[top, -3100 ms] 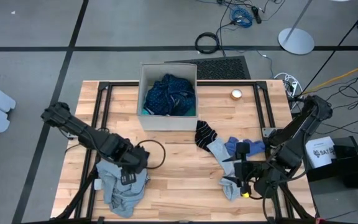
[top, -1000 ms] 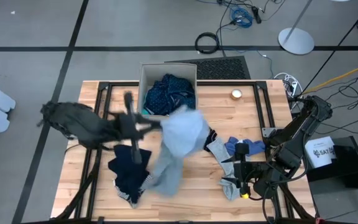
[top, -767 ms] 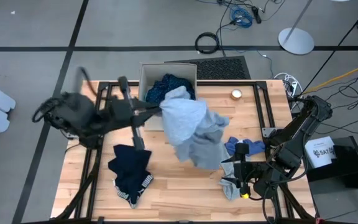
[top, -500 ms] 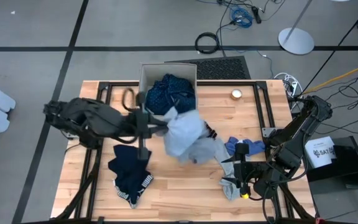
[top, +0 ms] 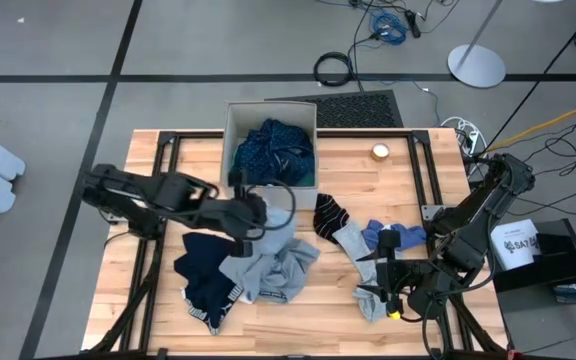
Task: Sort clothes
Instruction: Put the gray shirt into the white laundry organizer
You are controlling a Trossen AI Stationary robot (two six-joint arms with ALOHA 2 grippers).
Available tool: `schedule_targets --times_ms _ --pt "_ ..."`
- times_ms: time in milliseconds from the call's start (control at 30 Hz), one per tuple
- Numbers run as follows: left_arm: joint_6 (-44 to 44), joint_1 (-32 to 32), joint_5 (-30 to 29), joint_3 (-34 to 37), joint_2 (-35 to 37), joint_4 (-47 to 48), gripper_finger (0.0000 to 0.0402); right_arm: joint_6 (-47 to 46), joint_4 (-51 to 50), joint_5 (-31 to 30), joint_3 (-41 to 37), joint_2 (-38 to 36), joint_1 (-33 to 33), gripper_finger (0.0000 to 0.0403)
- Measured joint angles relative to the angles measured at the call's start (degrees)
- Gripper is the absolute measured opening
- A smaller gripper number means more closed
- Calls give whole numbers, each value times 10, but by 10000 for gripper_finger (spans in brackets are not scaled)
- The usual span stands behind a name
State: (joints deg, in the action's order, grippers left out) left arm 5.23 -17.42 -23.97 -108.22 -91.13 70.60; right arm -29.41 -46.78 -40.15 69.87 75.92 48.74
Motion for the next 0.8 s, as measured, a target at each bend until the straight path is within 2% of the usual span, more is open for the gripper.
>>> schedule_targets --times_ms 200,333,633,800 --pt "-12 29 61 82 0 -12 1 -1 0 0 0 0 0 263" --pt "-12 41 79 117 0 -8 1 -1 0 0 0 0 0 263" --pt "4 64 100 138 0 20 1 -1 0 0 0 0 0 263" --pt "37 67 133 139 0 94 1 0 -1 0 0 0 0 263"
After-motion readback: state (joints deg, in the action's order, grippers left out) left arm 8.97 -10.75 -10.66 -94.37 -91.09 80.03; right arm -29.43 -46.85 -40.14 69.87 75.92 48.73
